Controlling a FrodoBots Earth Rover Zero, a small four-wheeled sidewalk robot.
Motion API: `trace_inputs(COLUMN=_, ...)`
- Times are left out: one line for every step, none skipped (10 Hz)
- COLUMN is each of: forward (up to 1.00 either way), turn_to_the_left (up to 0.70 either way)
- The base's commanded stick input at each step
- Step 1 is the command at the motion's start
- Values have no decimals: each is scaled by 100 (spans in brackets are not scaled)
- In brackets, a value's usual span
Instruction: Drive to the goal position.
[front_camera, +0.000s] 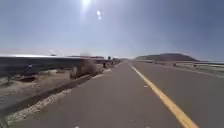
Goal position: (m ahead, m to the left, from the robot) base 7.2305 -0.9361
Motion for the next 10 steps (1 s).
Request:
trace_inputs(forward=85, turn_to_the_left=0)
trace_inputs(forward=85, turn_to_the_left=0)
trace_inputs(forward=85, turn_to_the_left=0)
trace_inputs(forward=85, turn_to_the_left=0)
trace_inputs(forward=85, turn_to_the_left=0)
trace_inputs(forward=85, turn_to_the_left=0)
trace_inputs(forward=85, turn_to_the_left=0)
trace_inputs(forward=85, turn_to_the_left=0)
trace_inputs(forward=85, turn_to_the_left=0)
trace_inputs(forward=85, turn_to_the_left=-27)
